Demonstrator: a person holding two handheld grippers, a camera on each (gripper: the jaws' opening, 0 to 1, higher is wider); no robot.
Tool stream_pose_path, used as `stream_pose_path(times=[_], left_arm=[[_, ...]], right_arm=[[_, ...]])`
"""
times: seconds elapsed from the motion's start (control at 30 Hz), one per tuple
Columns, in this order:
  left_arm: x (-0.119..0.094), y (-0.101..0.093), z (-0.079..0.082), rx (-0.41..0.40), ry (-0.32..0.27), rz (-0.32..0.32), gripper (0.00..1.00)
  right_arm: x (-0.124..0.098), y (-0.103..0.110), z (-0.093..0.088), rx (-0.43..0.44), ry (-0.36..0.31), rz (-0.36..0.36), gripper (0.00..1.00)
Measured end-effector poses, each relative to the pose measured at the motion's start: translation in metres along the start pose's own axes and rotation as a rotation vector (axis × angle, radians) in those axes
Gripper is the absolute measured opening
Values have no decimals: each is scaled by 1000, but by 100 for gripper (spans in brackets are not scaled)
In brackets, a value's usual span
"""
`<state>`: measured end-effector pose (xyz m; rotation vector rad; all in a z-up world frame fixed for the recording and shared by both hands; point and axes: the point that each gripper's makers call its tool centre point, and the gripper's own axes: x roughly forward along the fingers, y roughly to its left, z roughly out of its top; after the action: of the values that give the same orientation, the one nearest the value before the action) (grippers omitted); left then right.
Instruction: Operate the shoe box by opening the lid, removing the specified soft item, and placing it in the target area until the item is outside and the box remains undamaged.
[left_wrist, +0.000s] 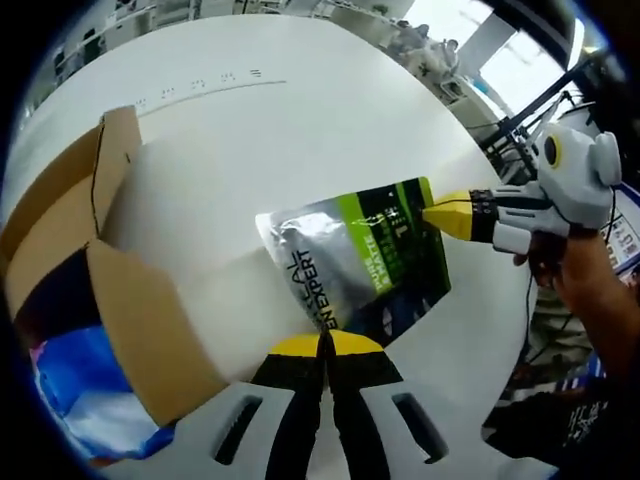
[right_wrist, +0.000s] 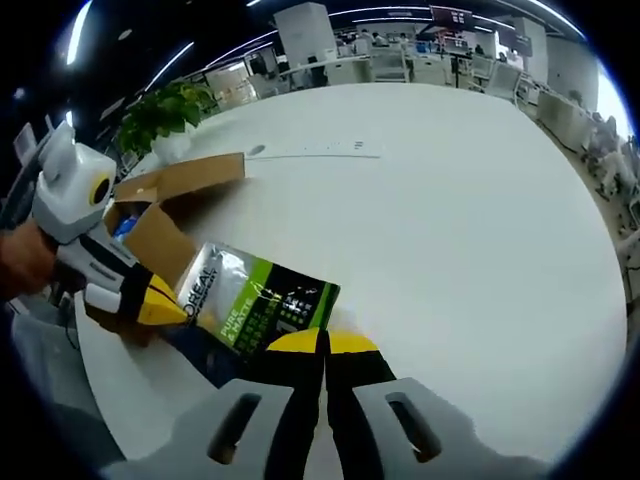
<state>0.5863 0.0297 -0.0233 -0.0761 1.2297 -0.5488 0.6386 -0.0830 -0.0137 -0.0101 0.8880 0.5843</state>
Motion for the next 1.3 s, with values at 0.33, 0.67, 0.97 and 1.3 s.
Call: stream_pose_path(times=[0.33, 0.67, 0.97, 1.3], left_arm=[[11, 3, -4, 23, 15, 15, 0], [10, 1, -7, 25, 24, 22, 0], [8, -1, -9, 18, 24, 25, 0], [1, 0, -1, 65, -31, 41, 5]], right_arm=[[5, -3, -5, -15, 16, -4, 0], [11, -6, -9, -22, 22, -6, 0], [13, -7, -10, -24, 7, -1, 0], [9, -18, -8, -10, -27, -36, 17]])
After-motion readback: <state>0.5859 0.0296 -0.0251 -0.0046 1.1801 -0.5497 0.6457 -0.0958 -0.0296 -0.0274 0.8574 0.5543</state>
